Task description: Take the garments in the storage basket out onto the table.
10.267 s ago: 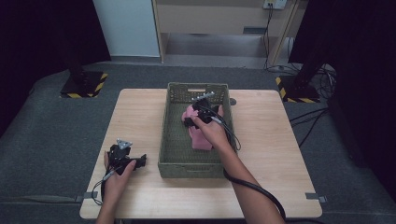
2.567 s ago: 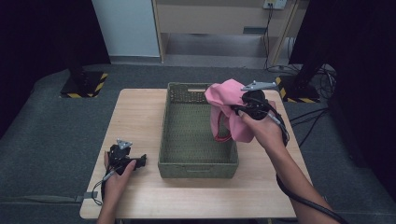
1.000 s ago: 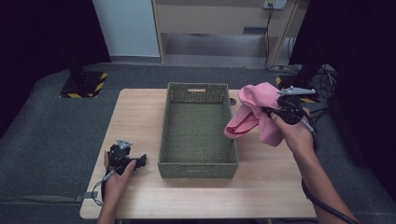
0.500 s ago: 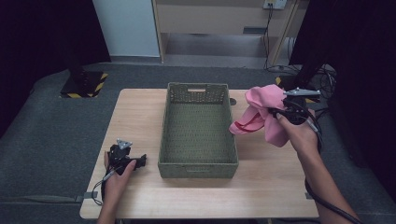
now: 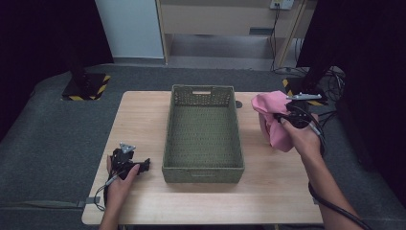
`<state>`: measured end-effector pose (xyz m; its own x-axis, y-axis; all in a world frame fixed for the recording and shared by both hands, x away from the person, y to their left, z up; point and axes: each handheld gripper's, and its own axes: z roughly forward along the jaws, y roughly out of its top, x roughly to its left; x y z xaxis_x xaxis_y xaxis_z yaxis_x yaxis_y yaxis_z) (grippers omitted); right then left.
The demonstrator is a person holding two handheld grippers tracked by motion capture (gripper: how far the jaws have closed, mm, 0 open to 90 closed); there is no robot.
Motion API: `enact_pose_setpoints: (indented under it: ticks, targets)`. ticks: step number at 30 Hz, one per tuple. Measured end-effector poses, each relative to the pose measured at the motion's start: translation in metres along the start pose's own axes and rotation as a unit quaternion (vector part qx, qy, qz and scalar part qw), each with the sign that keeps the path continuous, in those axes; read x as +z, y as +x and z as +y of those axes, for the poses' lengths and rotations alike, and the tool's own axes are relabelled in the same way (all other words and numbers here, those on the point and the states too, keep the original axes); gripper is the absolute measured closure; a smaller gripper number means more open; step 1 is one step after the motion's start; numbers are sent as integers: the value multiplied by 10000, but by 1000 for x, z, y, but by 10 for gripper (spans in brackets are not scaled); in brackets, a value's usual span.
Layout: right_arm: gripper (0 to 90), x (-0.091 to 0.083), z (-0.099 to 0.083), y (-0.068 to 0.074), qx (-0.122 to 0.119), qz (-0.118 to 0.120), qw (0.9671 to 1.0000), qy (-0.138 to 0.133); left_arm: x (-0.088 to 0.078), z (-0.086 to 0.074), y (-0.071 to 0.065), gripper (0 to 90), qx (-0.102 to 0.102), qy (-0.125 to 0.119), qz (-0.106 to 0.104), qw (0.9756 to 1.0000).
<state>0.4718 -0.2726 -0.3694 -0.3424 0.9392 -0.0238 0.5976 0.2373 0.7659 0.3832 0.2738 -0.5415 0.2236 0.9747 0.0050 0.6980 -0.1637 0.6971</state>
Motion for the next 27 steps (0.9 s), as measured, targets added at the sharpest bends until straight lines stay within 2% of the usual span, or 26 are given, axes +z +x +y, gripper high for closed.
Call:
enact_pose_setpoints:
  ticks: [6, 17, 27]
  targets:
    - [696, 10, -3, 1, 44, 23, 10000, 58, 0, 0, 0, 0, -1, 0, 1, 10000]
    - [696, 18, -4, 5, 9, -2, 9999, 136, 0, 0, 0, 0, 0, -1, 0, 10000]
    - [695, 35, -7, 8, 38, -12, 9997, 234, 0, 0, 0, 0, 0, 0, -1, 10000]
